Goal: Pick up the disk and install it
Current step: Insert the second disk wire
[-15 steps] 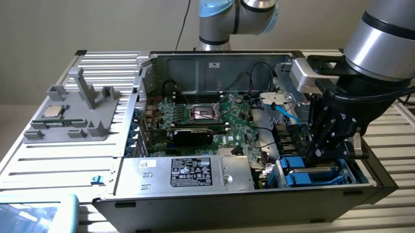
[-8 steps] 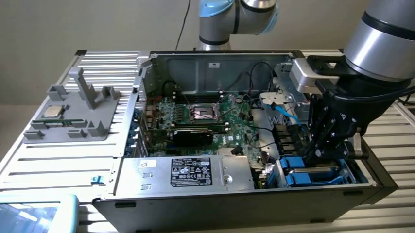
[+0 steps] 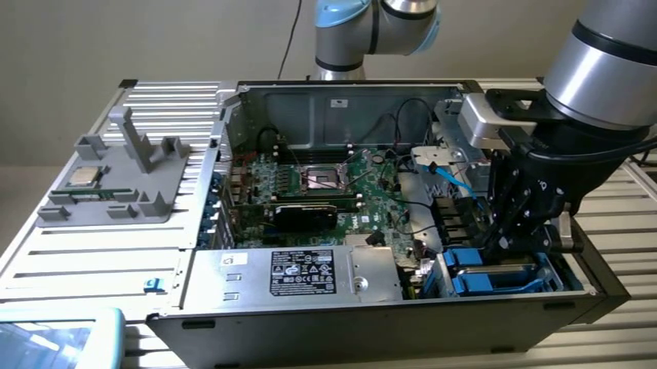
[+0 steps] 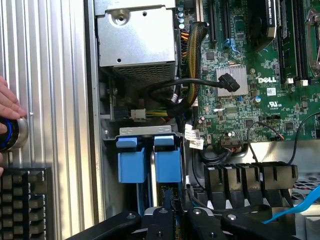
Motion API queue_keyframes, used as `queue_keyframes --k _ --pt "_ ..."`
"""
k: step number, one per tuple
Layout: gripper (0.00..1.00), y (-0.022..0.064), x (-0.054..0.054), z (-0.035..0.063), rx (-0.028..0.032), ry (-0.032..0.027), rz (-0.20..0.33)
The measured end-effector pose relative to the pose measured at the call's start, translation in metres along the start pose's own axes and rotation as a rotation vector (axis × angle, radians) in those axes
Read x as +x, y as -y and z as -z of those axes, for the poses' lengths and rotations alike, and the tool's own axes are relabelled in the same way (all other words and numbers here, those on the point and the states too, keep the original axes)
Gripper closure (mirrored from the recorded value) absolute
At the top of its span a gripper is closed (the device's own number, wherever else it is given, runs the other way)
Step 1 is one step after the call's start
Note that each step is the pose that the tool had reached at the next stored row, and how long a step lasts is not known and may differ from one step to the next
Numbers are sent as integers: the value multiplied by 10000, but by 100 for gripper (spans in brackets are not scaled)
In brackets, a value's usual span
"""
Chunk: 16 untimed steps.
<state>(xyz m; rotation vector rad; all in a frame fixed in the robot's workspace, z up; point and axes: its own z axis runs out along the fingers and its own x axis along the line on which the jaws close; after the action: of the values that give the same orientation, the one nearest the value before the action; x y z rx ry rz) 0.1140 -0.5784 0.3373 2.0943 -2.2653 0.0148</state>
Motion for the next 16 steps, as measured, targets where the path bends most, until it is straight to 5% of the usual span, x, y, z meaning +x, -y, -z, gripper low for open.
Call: queue_keyframes --k 8,16 --pt "70 -1 2 41 2 2 0" --pt "70 30 9 271 3 1 0"
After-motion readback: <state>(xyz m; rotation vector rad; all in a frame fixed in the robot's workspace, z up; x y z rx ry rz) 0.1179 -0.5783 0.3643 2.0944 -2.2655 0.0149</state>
